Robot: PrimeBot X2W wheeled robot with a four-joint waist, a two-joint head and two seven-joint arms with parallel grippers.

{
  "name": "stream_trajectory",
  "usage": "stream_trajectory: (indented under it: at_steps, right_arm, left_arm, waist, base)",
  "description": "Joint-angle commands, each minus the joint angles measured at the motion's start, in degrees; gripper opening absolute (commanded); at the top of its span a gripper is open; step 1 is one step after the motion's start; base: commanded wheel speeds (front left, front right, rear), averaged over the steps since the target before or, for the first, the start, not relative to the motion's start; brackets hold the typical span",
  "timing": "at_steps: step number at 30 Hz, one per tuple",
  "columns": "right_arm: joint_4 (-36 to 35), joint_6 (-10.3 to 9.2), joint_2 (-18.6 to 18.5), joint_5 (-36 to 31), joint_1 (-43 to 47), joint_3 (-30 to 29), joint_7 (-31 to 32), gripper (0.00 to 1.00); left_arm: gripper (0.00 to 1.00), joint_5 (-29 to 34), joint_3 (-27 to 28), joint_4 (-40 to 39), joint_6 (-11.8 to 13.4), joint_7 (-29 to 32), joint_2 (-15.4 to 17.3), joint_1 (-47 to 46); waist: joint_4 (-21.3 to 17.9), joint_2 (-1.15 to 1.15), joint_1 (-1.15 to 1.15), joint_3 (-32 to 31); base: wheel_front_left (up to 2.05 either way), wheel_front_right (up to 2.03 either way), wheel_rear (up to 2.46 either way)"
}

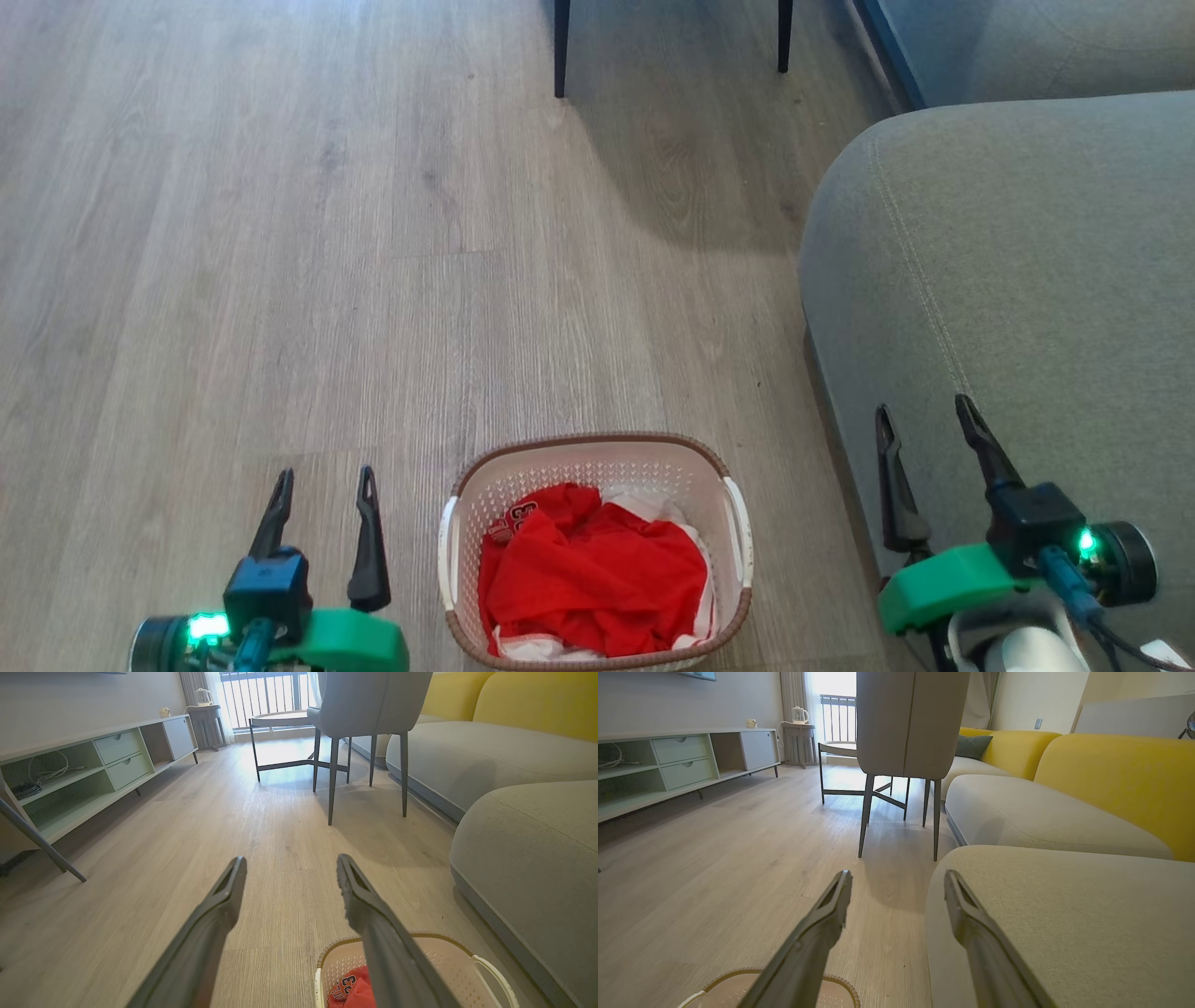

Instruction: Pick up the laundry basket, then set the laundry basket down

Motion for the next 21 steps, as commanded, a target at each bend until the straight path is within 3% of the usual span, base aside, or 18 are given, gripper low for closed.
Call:
stream_trajectory:
  at_steps: [1, 21]
  right_arm:
    - [-2.1, 0.35, -0.8, -0.3, -1.3, 1.3, -0.8, 1.0]
    - [-2.0, 0.35, -0.8, -0.4, -1.3, 1.0, -0.8, 1.0]
  left_arm:
    - [1.0, 0.4, 1.7, -1.8, -0.3, -0.5, -0.4, -1.7]
    - [1.0, 1.0, 2.4, -1.3, -0.9, -0.5, -1.0, -1.9]
  waist:
    - [0.0, 0.0, 0.0, 0.0]
    - [-0.1, 0.0, 0.0, 0.2]
  base:
    - [0.0, 0.0, 0.0]
    - [0.0, 0.0, 0.0]
